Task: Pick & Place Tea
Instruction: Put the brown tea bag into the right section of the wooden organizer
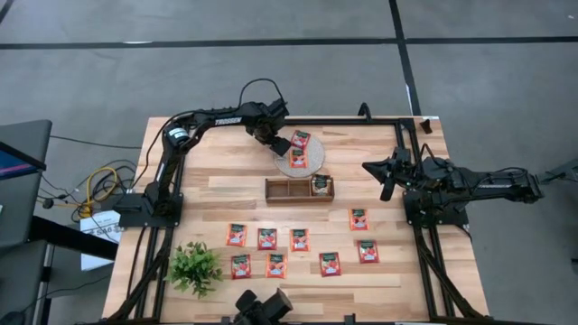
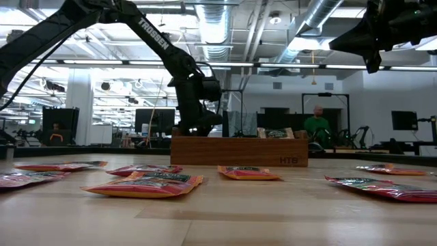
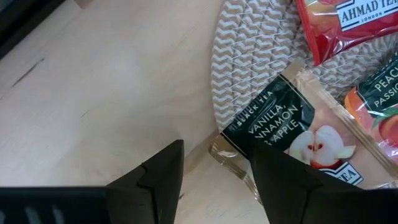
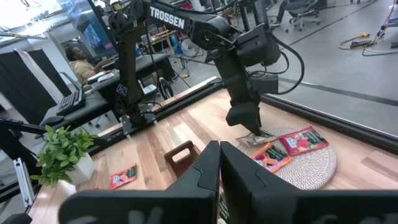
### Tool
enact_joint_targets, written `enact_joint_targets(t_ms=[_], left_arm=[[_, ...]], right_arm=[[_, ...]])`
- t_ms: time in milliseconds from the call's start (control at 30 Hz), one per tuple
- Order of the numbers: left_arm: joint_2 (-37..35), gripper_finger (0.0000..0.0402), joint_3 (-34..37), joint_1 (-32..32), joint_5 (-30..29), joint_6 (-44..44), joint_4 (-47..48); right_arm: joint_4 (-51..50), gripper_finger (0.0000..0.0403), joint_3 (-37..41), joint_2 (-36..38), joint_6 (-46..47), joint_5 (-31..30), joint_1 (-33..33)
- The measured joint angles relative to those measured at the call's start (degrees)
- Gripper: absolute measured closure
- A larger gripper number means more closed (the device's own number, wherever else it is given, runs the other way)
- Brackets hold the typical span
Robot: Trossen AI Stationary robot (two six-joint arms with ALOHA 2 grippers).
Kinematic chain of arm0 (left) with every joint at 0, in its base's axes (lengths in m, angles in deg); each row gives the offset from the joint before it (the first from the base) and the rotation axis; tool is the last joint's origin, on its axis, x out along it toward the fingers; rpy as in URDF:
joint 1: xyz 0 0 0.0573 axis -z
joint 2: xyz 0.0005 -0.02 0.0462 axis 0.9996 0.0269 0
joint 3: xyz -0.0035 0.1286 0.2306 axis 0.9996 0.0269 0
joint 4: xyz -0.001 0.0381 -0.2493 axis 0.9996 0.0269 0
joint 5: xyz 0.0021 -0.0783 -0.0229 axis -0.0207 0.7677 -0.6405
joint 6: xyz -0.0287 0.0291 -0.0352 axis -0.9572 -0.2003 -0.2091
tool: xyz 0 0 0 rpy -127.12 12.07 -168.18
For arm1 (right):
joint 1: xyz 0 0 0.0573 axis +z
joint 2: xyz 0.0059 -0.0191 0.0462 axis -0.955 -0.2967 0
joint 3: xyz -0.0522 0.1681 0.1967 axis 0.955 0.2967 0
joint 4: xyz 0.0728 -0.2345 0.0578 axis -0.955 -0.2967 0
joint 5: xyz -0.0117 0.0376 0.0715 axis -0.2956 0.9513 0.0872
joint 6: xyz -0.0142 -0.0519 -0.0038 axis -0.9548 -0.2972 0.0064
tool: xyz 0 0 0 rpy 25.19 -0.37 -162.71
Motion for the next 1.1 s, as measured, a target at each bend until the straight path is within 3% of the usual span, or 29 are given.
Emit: enact_joint_targets(t_ms=[167,567,800,1100], left_arm=[[0.0,0.0243,0.02,0.0,0.04,-0.23,0.0],[-0.49,0.0347,0.12,0.07,-0.37,-0.23,-0.2],[-2.85,0.038,0.2,-0.07,-6.13,0.41,0.02],[-8.13,0.0401,0.17,0.0,-6.14,0.05,0.4]], right_arm=[[-0.01,0.0398,0.0,-0.01,0.0,0.0,0.0],[-0.03,0.0398,0.0,-0.01,0.02,0.0,0.0],[-0.03,0.0398,0.0,0.0,0.02,0.0,0.0],[-0.03,0.0398,0.0,0.01,0.06,0.0,-0.02]])
